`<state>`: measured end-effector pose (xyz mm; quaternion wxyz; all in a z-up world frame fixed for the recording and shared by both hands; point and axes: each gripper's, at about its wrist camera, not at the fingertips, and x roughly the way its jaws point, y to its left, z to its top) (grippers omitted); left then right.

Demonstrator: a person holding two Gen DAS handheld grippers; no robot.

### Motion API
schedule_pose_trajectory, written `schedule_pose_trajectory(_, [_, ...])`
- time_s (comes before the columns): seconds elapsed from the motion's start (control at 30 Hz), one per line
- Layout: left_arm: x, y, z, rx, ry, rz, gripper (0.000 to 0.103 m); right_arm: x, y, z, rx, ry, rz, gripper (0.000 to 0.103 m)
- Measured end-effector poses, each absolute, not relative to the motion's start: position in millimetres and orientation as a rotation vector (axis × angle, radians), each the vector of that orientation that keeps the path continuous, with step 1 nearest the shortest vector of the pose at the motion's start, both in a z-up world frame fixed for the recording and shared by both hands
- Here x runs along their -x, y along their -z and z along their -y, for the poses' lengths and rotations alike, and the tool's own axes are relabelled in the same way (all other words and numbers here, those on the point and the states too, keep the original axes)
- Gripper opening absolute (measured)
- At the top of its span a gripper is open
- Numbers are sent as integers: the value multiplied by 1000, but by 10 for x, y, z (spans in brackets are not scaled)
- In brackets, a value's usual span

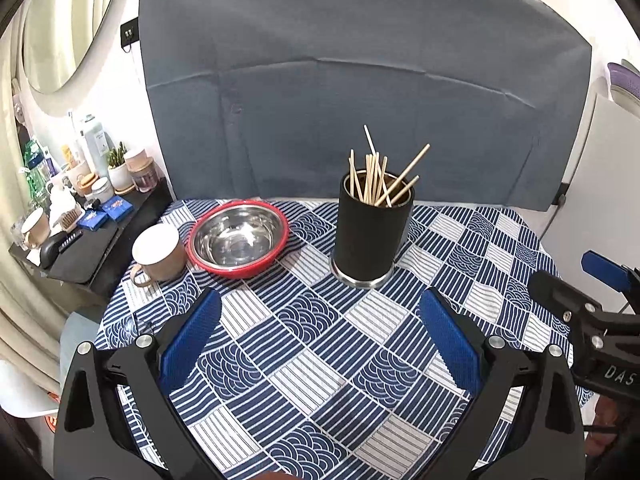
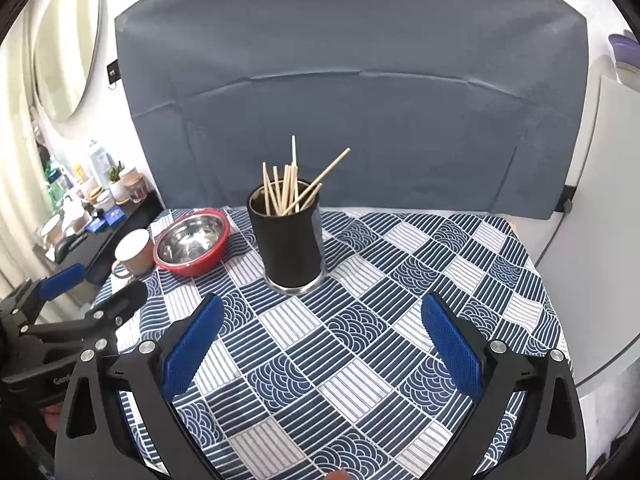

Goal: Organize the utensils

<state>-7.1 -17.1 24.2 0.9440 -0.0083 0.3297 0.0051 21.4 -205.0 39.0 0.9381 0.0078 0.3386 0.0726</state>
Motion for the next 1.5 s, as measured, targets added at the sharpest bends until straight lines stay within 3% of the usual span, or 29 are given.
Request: schedule_pose_trajectory(1.5, [-4,-226,-1,69,-85,-666,97,-359,-232,2054,-23,-126,-738,95])
